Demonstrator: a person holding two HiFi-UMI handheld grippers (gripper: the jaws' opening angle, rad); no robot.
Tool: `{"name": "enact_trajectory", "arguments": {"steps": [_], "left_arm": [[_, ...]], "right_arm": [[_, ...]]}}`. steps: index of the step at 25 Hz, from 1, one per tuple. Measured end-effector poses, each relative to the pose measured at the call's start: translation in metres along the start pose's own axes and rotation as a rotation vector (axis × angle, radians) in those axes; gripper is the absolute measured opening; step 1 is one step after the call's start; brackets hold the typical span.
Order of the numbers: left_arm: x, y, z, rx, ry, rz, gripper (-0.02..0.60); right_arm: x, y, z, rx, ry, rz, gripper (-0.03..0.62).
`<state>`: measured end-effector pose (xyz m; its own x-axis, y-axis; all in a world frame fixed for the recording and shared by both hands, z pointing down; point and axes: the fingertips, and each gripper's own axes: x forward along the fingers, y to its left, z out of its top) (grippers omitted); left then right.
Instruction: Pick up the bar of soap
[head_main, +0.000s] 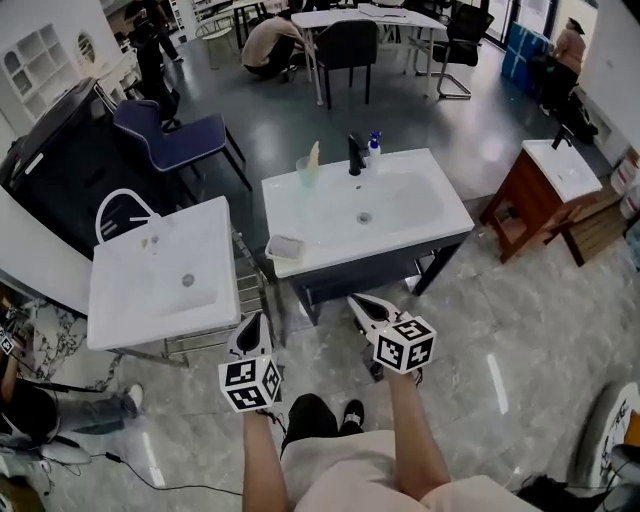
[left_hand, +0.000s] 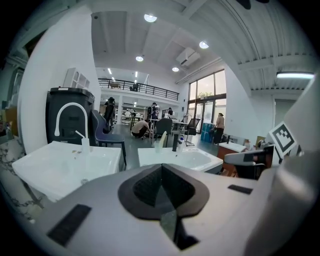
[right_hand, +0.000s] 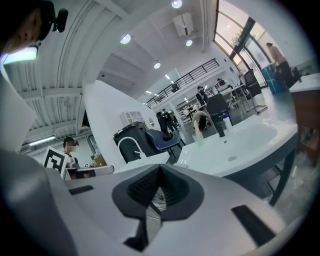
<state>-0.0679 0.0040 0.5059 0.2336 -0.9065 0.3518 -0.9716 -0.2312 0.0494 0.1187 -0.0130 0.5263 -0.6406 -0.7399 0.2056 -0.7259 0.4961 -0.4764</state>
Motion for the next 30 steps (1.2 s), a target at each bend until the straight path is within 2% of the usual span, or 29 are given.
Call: {"name": "enact_trajectory", "arguments": {"steps": [8,15,22,30], "left_arm": [[0.019,0.008,-0.003,0.005,0.036,-0.021,0.005],[0.074,0.027,-0.004,-0.038,0.047,-0.037,0.005],[0.141,0.061,0.024,-0.064,0.033,-0.037,0.005],[0.198,0.103,0.045,-0.066,0.053,-0.028,0.005]], "right_arm": [[0.024,-0.007,-0.008,0.081,0.026,0.026,0.005],[0.068,-0.032,0.001,-0.006,0.098,0.013,0.005],[0.137,-0.051,0.028,-0.044,0.143,0.027,0.005],[0.213,-0.053,0.047,-0.091,0.207,0.064,0.005]]}}
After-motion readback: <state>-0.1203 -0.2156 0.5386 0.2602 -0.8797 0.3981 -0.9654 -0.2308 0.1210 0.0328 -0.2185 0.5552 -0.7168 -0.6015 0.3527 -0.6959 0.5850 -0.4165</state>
